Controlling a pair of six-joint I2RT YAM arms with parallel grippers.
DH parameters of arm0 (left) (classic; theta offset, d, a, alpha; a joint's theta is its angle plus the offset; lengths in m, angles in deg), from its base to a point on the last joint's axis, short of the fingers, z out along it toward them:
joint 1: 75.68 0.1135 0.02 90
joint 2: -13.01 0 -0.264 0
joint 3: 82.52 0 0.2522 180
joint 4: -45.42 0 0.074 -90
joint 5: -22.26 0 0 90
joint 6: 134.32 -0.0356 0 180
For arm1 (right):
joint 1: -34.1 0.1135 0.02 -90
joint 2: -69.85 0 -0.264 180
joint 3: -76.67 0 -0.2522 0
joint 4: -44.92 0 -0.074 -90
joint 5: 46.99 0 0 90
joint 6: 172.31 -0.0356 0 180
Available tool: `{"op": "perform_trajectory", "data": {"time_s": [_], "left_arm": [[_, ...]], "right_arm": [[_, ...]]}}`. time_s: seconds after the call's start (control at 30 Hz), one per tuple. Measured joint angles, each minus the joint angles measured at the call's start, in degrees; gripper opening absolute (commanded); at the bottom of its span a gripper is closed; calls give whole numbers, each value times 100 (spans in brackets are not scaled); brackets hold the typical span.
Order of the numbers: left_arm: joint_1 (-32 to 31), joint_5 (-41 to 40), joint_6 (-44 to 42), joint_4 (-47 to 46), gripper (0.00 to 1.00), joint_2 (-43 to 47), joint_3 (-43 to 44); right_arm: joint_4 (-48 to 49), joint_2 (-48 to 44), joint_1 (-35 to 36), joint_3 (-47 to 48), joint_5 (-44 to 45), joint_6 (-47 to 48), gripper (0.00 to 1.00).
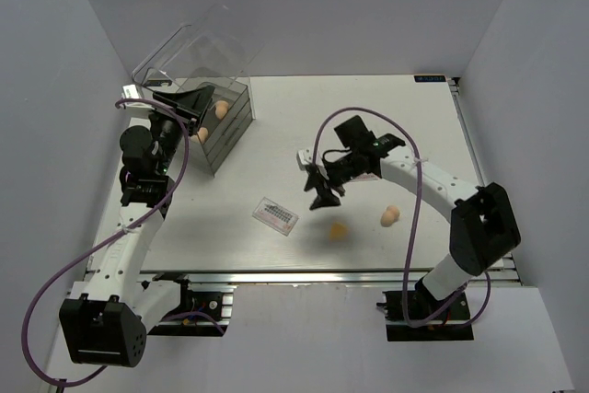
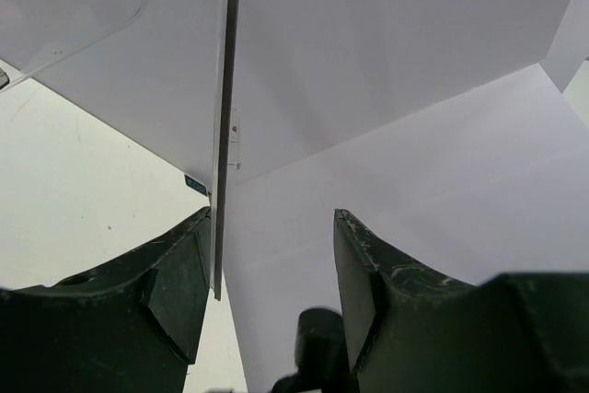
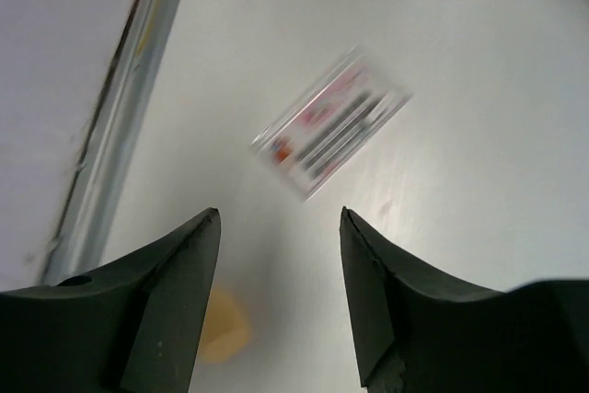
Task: Organize the makeup
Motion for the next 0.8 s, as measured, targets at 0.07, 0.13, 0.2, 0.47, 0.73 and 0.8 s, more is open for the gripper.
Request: {"op": "perform_trajectory", "data": {"time_s": [0.07,0.13,0.2,0.47,0.73,0.8], "left_arm": [[0,0,0,-46,62,0,0],[0,-2,0,-94,62,0,-2],[0,0,0,-127,62,0,-13],[0,24,24,-208,62,-7,-153],[0,33,57,-238,62,-9,-184],[0,31,59,-238,62,-9,-188]], "right_arm": [[-507,-260,2,-428,289,232,61],[-798,-516,2,-789,581,382,62],[-935,-780,2,-1106,890,507,62],[-935,-1119,7,-1777,1764,728,59],[-481,-782,9,-1838,2205,680,55],[-378,-649,22,-1838,2269,647,54]]}}
